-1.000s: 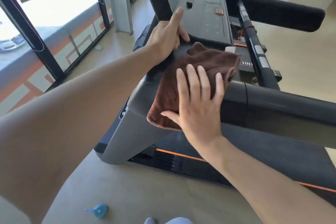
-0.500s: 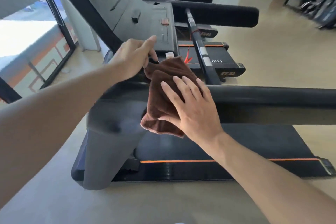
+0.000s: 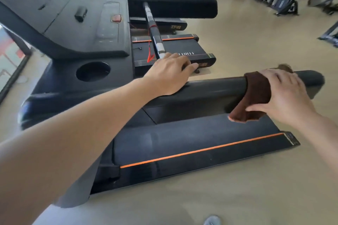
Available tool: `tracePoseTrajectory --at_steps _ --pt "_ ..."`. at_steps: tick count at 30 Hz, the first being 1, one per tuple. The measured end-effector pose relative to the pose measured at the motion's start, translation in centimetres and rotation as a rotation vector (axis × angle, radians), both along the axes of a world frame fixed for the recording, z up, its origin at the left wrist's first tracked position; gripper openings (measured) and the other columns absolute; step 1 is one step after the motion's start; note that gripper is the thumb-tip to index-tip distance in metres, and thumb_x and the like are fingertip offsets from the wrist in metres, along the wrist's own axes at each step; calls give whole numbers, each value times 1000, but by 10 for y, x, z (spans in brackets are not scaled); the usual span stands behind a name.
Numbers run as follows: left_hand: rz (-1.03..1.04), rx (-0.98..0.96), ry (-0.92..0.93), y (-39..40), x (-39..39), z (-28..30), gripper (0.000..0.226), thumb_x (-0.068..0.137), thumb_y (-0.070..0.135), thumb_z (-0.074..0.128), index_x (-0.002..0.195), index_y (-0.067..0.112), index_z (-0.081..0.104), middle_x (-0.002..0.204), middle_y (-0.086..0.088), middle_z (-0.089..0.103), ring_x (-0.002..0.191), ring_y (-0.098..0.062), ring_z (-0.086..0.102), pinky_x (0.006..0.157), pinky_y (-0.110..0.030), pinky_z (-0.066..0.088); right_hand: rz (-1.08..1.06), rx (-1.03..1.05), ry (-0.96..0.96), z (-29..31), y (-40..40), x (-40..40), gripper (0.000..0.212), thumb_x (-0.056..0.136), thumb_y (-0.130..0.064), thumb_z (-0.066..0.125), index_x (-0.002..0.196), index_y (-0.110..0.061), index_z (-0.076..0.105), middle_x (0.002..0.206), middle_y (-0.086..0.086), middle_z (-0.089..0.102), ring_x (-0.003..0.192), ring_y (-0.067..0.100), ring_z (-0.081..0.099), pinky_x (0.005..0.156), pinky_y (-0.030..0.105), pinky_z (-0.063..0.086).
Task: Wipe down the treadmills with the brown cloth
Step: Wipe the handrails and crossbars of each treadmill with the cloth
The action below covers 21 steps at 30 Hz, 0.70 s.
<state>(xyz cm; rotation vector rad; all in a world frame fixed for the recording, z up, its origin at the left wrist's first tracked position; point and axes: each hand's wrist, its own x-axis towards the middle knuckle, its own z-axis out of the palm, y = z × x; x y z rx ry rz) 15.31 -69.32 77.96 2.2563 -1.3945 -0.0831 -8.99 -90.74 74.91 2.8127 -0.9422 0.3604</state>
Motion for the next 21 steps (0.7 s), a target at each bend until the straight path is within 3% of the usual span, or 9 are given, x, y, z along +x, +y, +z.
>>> tracePoseTrajectory --at_steps 3,7,12,15,21 --pt "8 -18 71 -20 -10 3 44 109 51 33 127 22 61 130 -3 60 127 -23 45 100 -39 37 87 36 135 14 -9 14 123 43 -97 51 143 -26 45 138 6 57 129 33 49 113 56 36" --pt "90 -69 160 -57 -34 10 45 107 54 33 127 24 60 128 0 59 125 -20 44 97 -38 35 336 21 153 13 4 42 115 49 -97 63 143 -34 42 139 -6 57 128 22 53 108 47 36" --pt "261 -28 255 -123 -60 18 48 104 61 37 129 25 58 116 6 58 108 -17 53 88 -36 41 650 -25 36 5 -2 55 107 60 -91 67 143 -25 45 139 -3 61 126 23 59 106 45 45" --pt "303 -25 222 -161 -78 18 47 104 60 40 131 27 58 118 10 59 106 -13 53 87 -34 40 717 20 49 5 -21 52 103 63 -83 73 141 -22 46 135 2 63 121 27 62 103 47 48" --pt "441 -126 359 -225 -87 37 52 103 63 35 118 25 67 119 9 67 113 -16 57 90 -32 35 780 153 72 13 -76 40 101 62 -81 75 142 -26 45 118 -4 69 105 23 67 86 41 50"
